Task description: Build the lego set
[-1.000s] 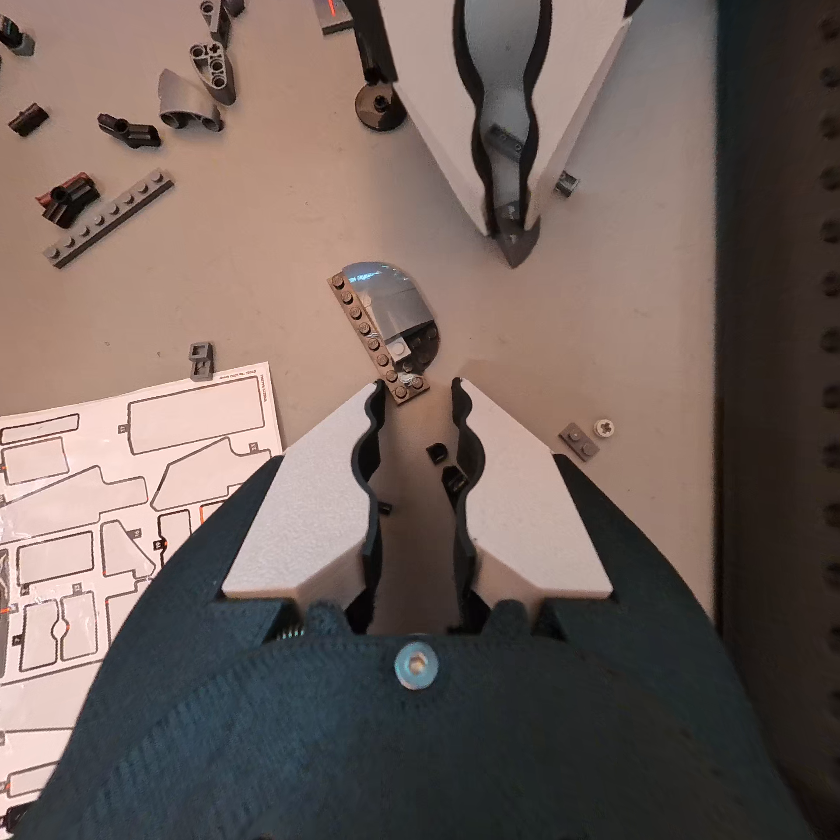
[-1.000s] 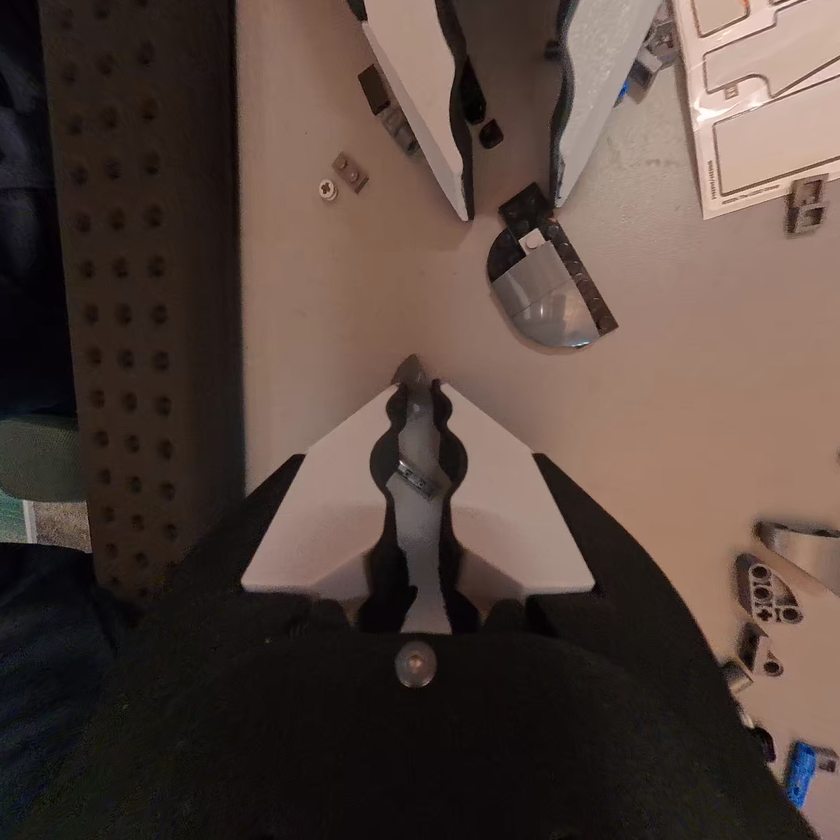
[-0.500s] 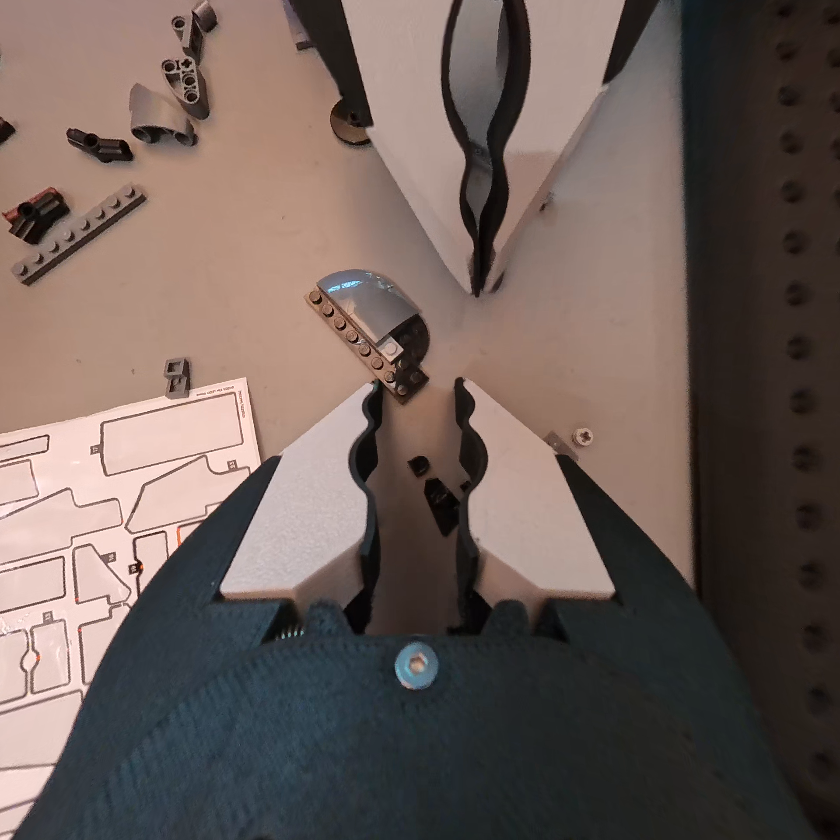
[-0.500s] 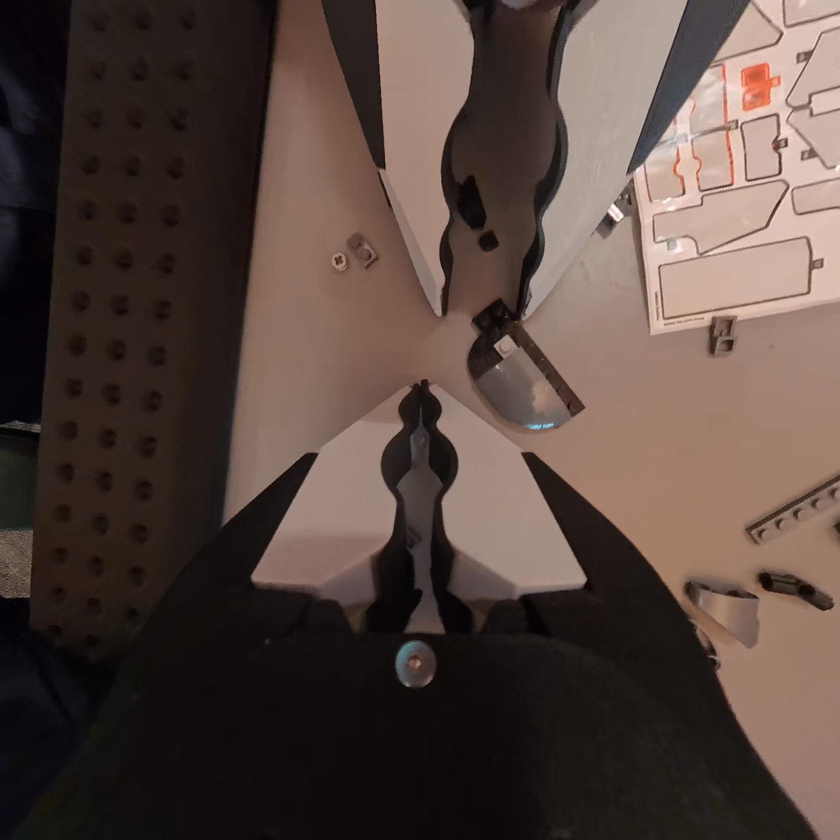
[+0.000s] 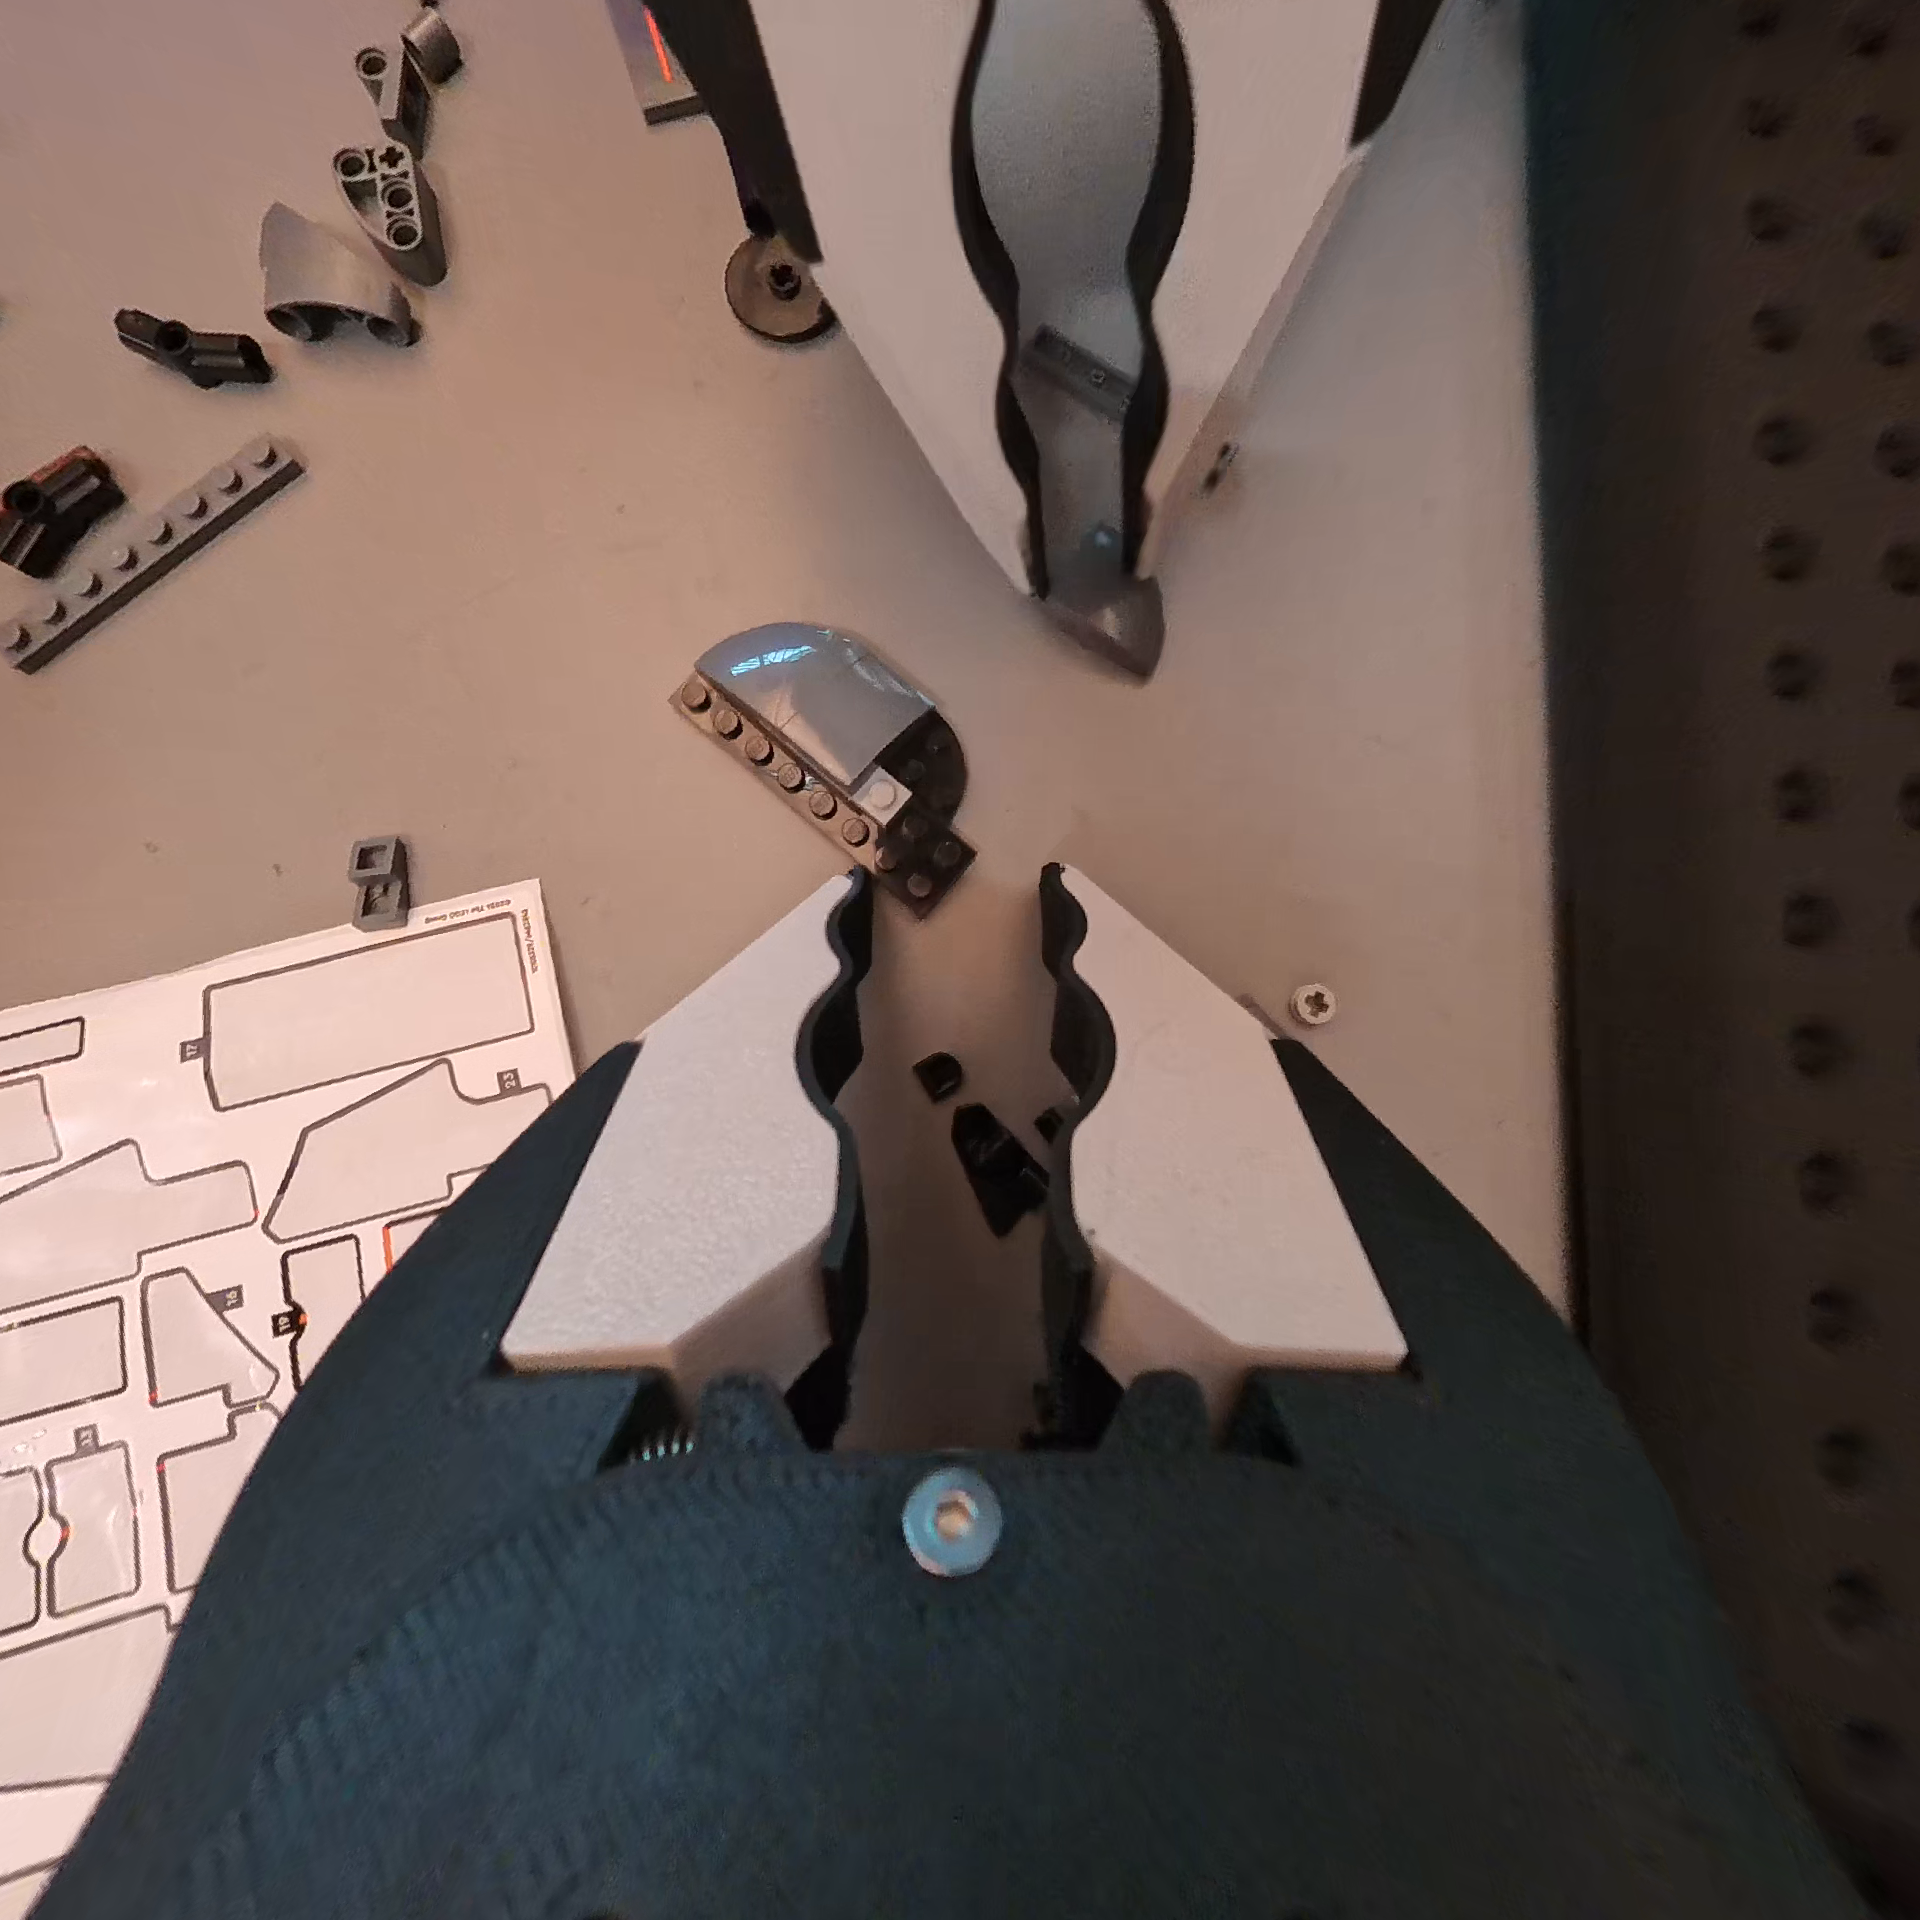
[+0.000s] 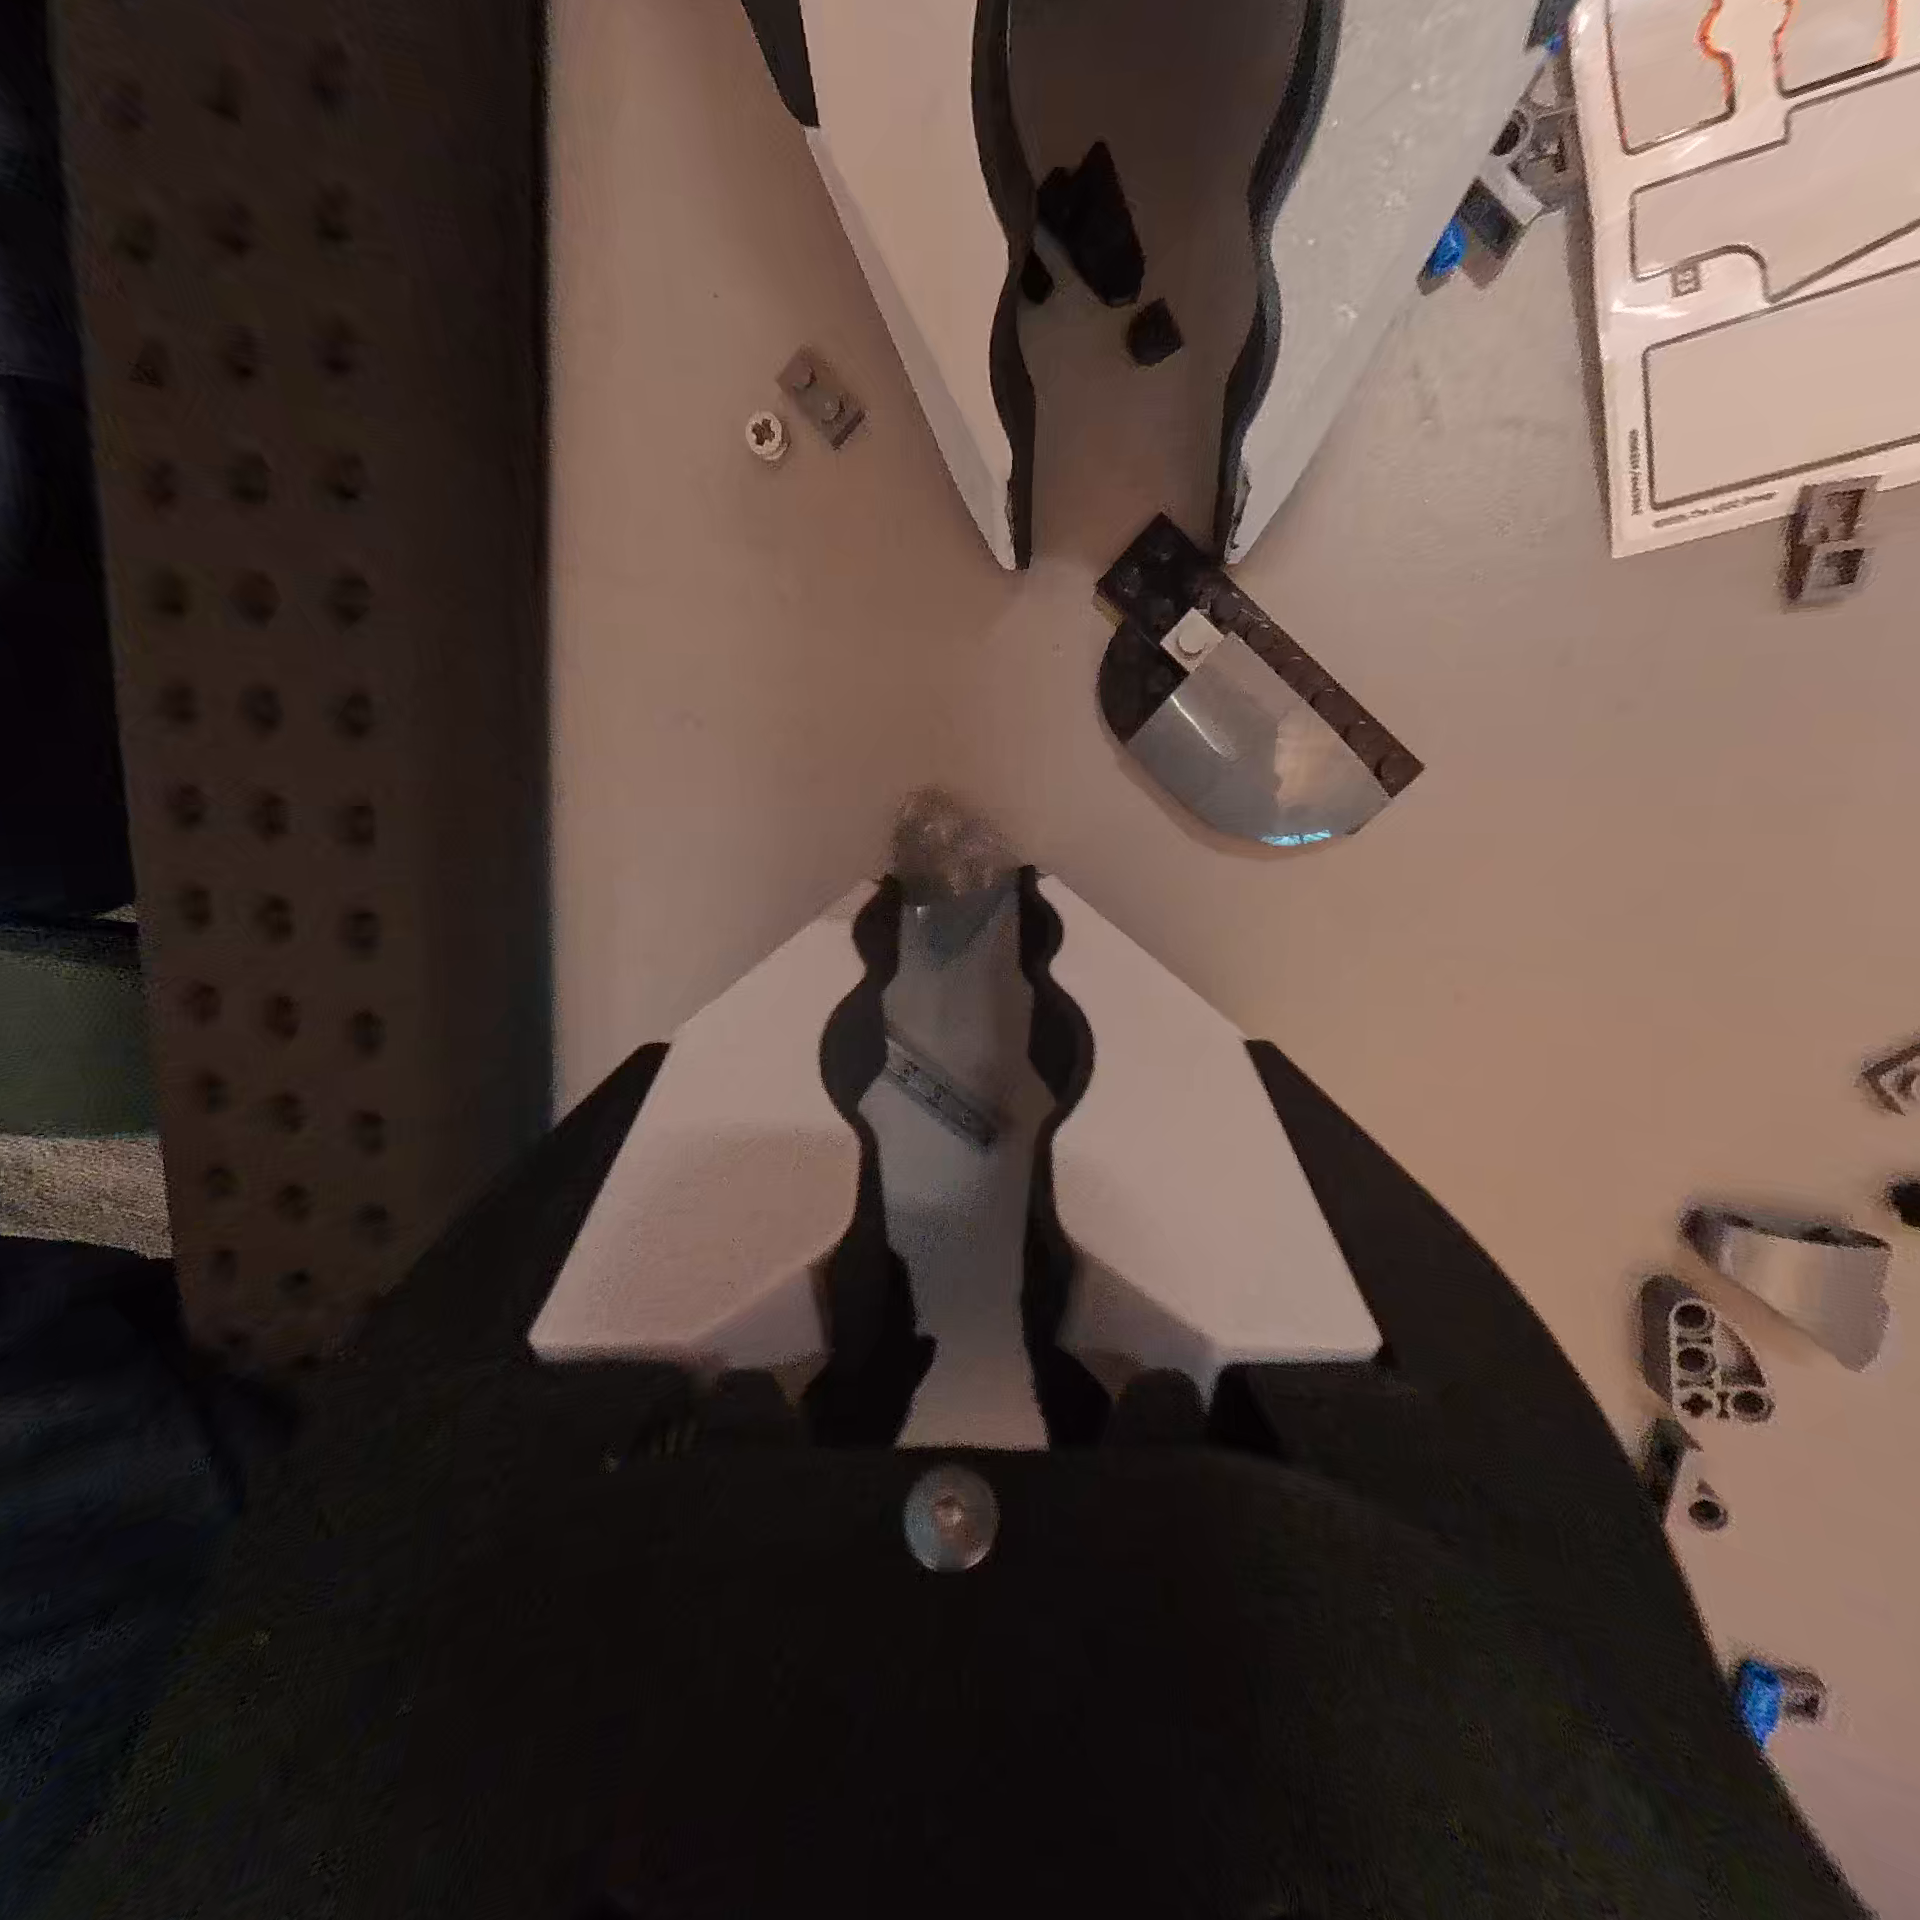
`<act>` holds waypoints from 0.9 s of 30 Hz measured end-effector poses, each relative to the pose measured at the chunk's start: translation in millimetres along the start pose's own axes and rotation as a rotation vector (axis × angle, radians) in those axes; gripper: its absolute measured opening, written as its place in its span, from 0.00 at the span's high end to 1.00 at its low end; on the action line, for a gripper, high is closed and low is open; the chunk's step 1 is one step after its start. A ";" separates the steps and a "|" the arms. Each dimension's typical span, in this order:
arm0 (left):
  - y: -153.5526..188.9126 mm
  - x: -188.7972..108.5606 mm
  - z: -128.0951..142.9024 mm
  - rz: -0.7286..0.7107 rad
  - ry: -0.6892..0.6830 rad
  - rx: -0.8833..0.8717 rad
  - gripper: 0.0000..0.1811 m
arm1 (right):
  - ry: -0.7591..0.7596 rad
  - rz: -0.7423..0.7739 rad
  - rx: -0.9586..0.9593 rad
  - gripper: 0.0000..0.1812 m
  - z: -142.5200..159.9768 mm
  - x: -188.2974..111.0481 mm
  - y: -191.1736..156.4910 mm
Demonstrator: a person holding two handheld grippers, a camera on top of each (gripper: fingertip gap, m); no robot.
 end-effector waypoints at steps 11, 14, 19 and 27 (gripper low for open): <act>2.8 1.7 -2.1 0.009 -0.001 0.009 0.84 | 0.025 0.009 -0.024 1.00 -6.8 2.7 1.9; 2.7 1.7 -2.2 0.010 0.001 0.007 0.84 | 0.045 -0.005 -0.014 0.98 -5.7 -1.6 -0.1; 2.3 1.8 -2.0 0.012 0.003 0.005 0.84 | 0.005 -0.094 -0.070 0.82 -12.7 6.6 -17.7; 2.2 2.0 -2.2 0.014 0.003 0.004 0.85 | -0.034 -0.086 -0.100 0.90 -19.1 17.1 -21.7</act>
Point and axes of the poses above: each gripper's, where its closed fingertips meet, x out along the fingers, z out of its underside, y = z × x across the jaws, the point moved 9 cm from there along -x, back along the fingers, and after that the axes turned 3 degrees about x, right-handed, at the moved point
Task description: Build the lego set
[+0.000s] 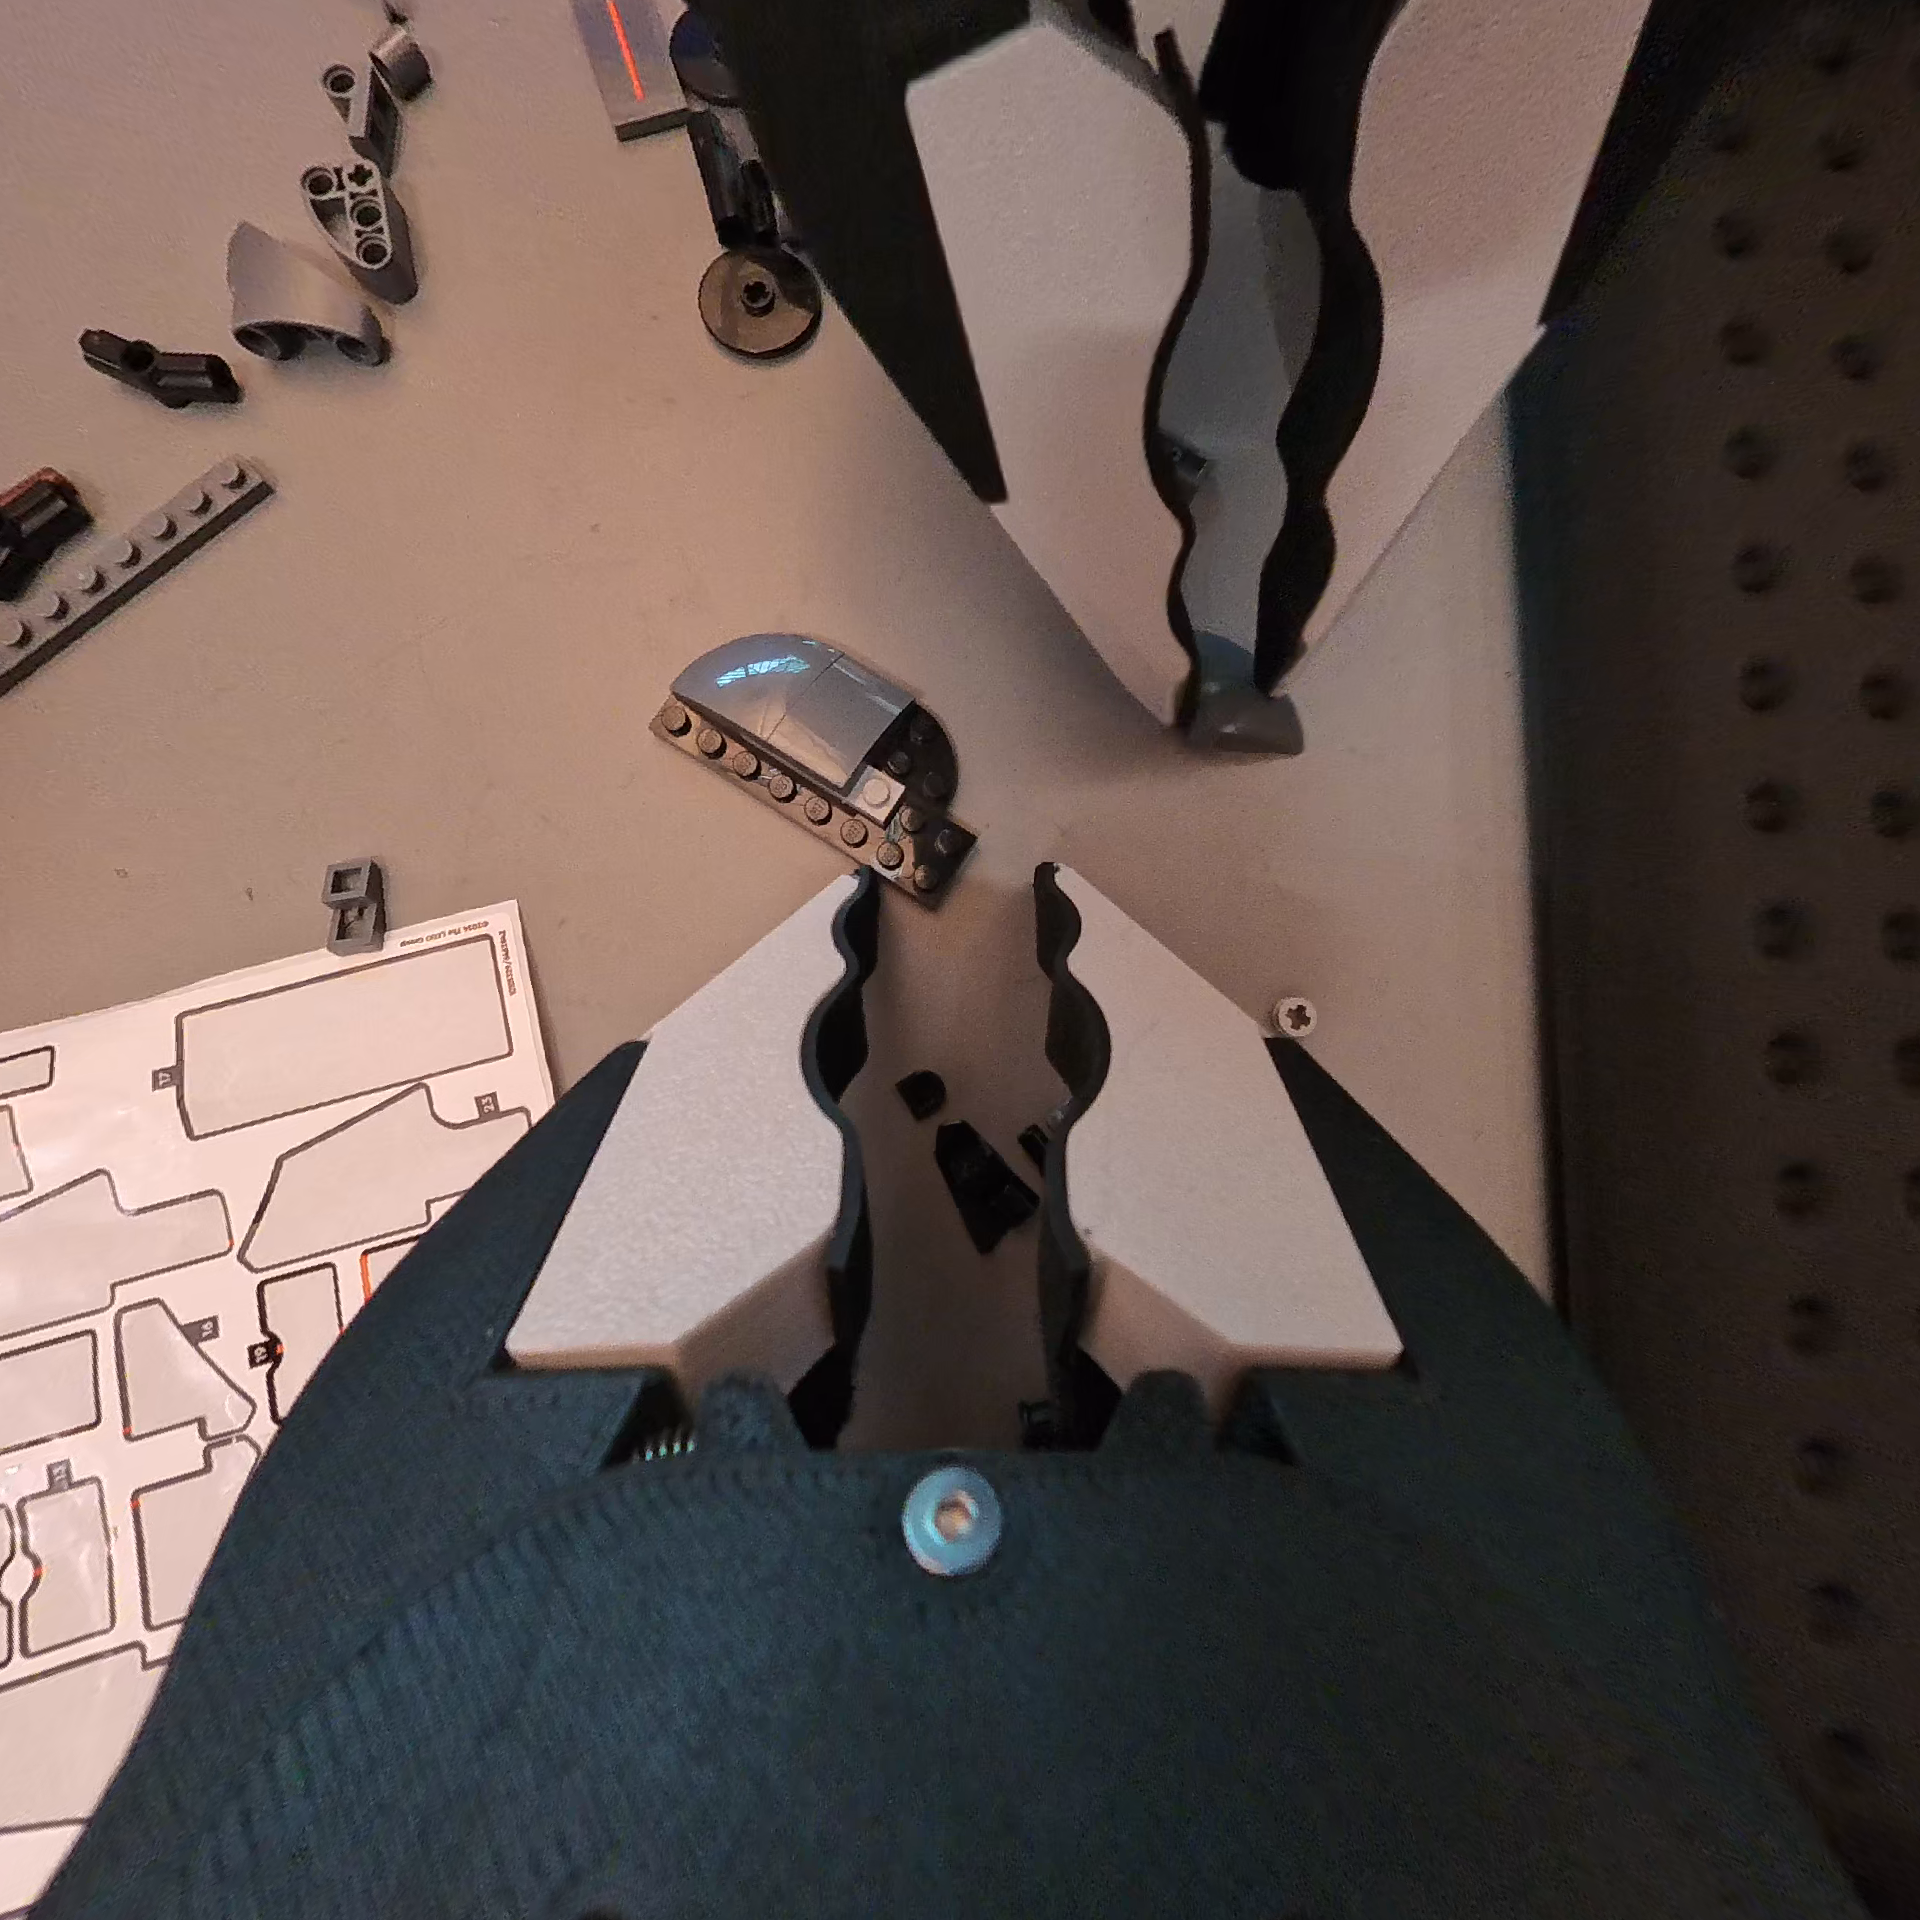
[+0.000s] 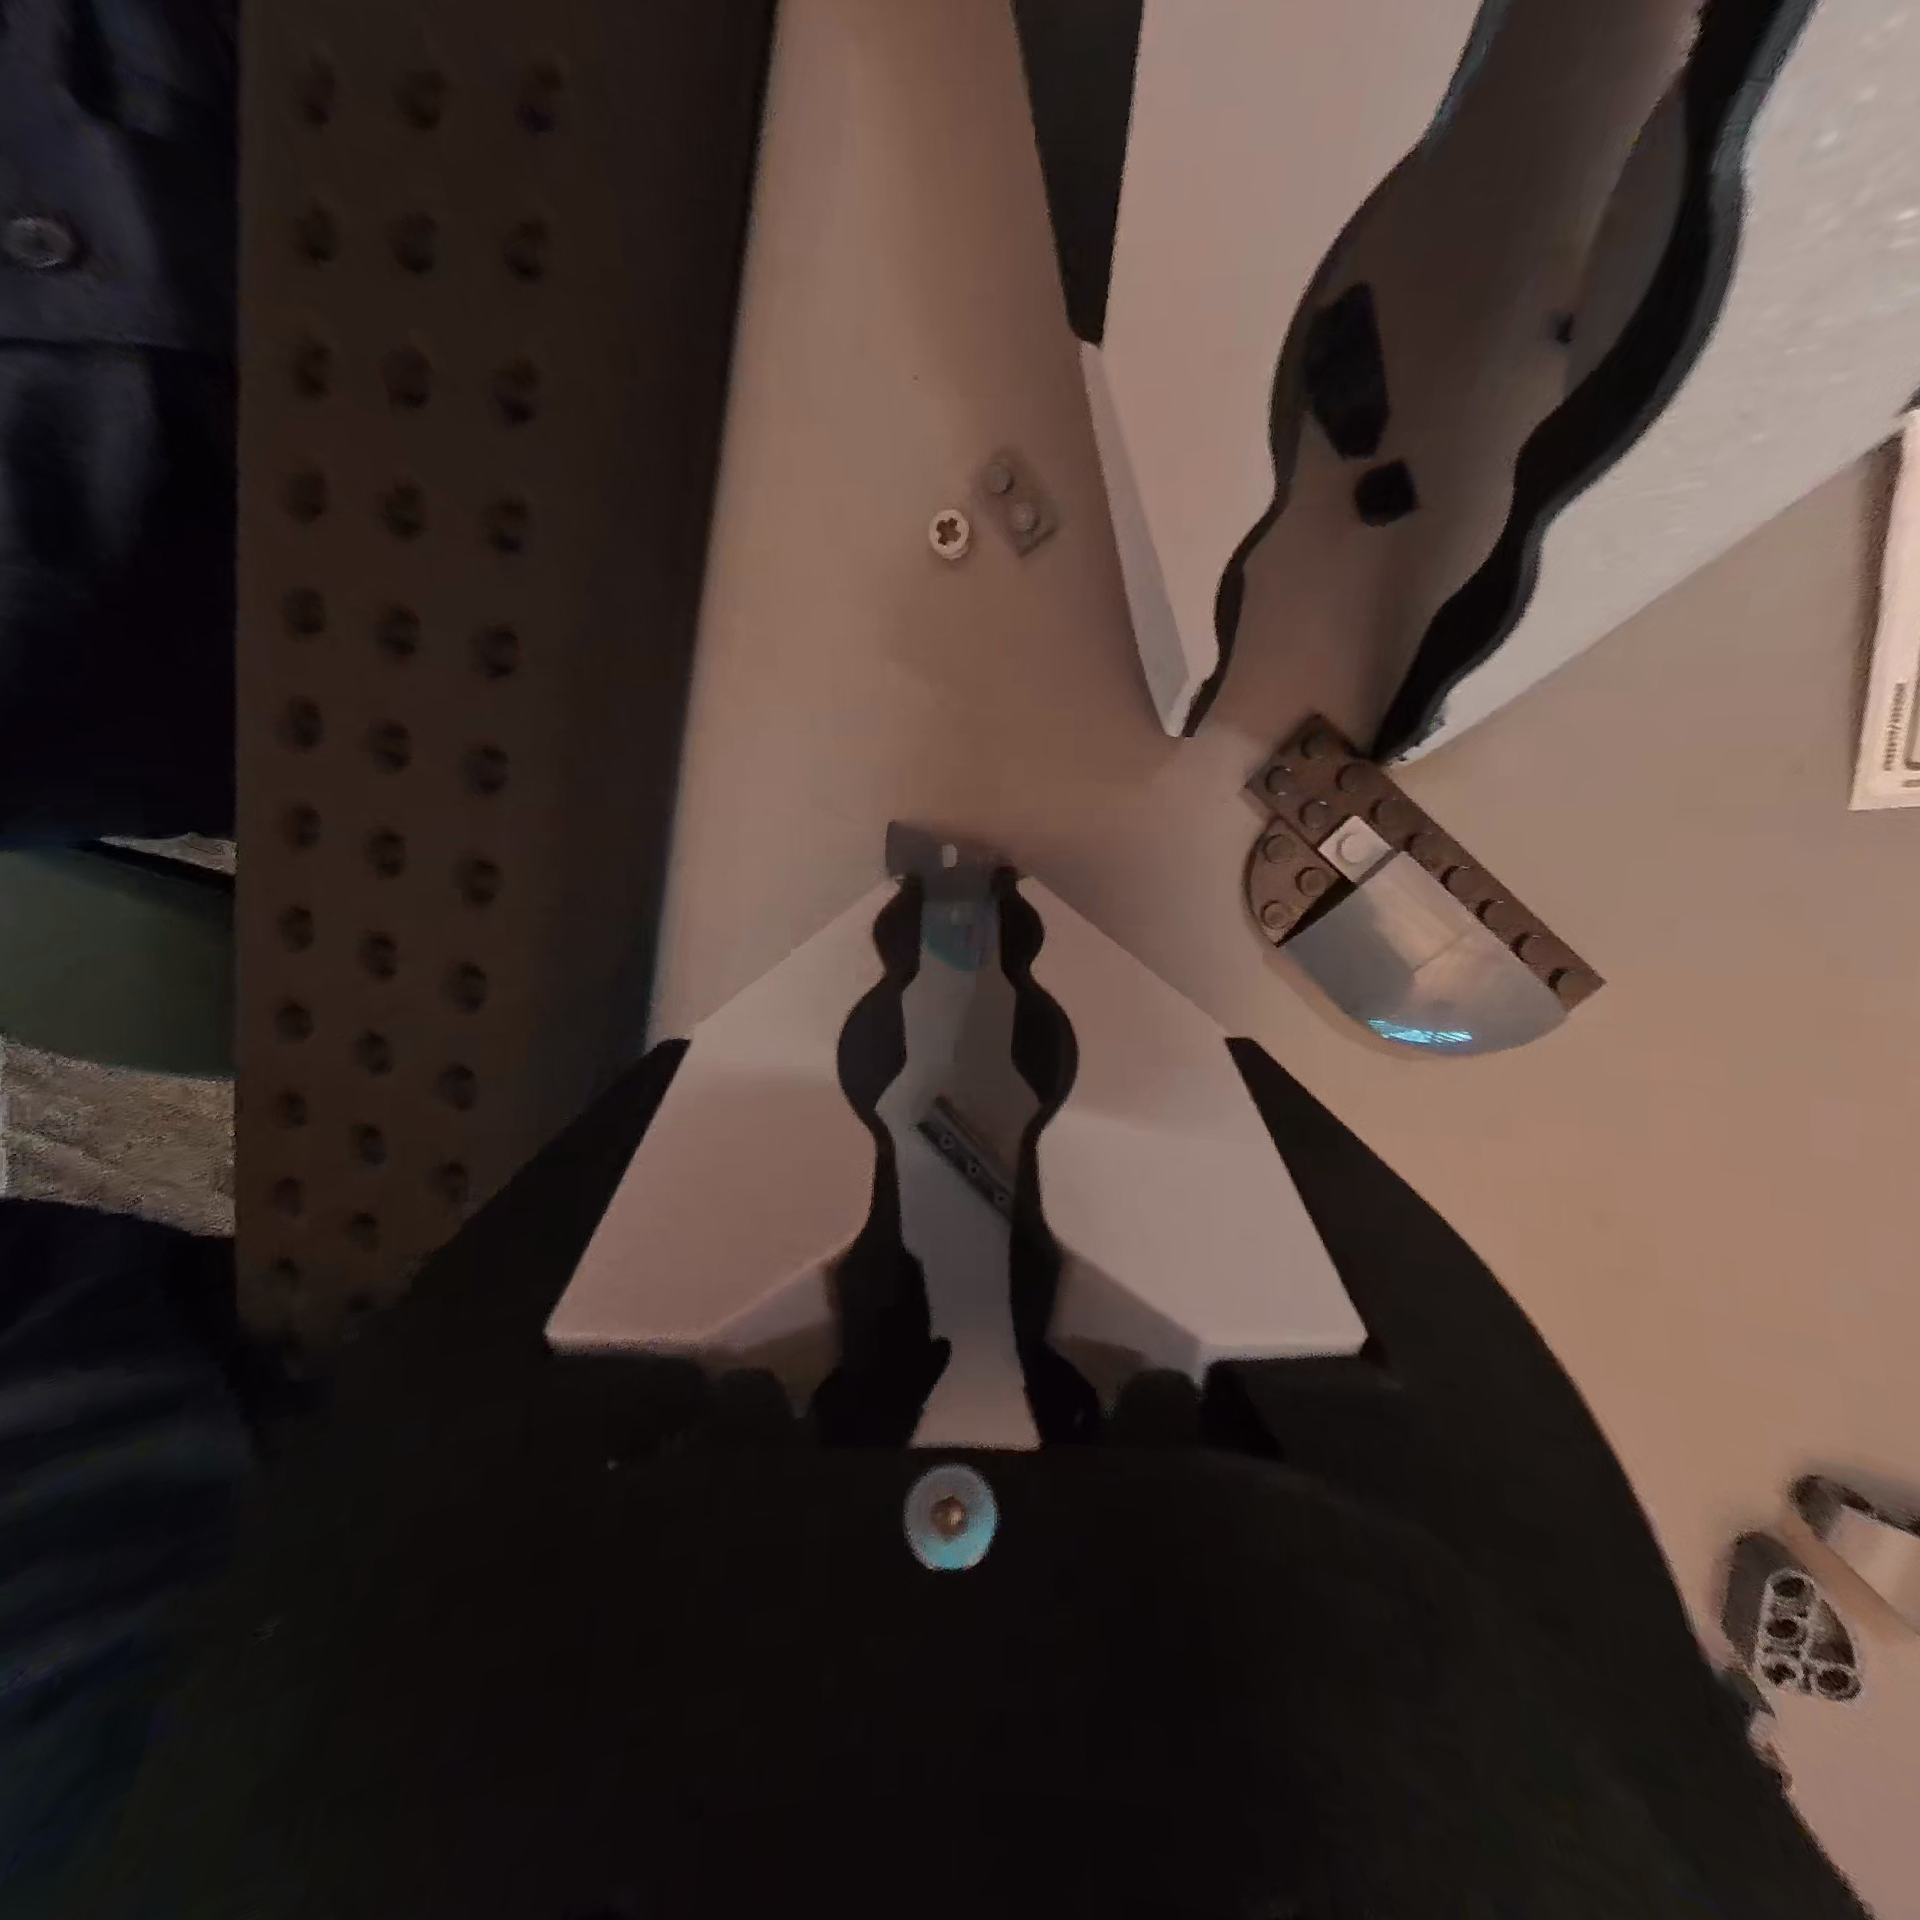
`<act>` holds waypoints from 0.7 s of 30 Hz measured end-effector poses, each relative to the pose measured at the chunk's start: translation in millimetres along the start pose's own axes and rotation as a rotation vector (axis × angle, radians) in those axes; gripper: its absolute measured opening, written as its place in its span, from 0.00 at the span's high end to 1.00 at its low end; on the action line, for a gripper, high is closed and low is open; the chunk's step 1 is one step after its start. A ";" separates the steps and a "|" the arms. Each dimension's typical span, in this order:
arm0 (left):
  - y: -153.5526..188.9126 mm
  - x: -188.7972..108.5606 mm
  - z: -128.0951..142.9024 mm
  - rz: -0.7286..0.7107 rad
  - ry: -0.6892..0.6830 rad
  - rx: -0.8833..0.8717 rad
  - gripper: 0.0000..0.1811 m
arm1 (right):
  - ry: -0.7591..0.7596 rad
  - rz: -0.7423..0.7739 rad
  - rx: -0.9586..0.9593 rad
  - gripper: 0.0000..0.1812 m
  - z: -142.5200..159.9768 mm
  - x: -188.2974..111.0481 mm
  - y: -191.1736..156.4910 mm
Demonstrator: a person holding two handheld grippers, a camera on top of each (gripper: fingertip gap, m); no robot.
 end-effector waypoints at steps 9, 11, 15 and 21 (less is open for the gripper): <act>3.4 0.7 -1.7 0.008 -0.009 0.001 0.84 | 0.042 0.029 0.002 0.95 1.8 -5.6 6.3; 4.5 1.1 -2.5 0.009 -0.013 0.006 0.84 | 0.056 0.051 0.010 0.95 3.5 -8.5 9.5; 6.8 1.6 -3.4 0.017 -0.016 0.011 0.84 | 0.082 0.106 0.016 0.96 4.0 -13.2 15.6; 13.4 6.5 -8.4 0.064 0.006 0.019 0.85 | 0.109 0.168 0.048 0.96 7.6 -19.1 25.5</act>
Point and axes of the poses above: each gripper's, where its closed fingertips meet, x out along the fingers, z out of its underside, y = z × x across the jaws, the point moved 9 cm from there along -x, back along the fingers, and after that the axes turned 3 degrees about x, right-handed, at the moved point
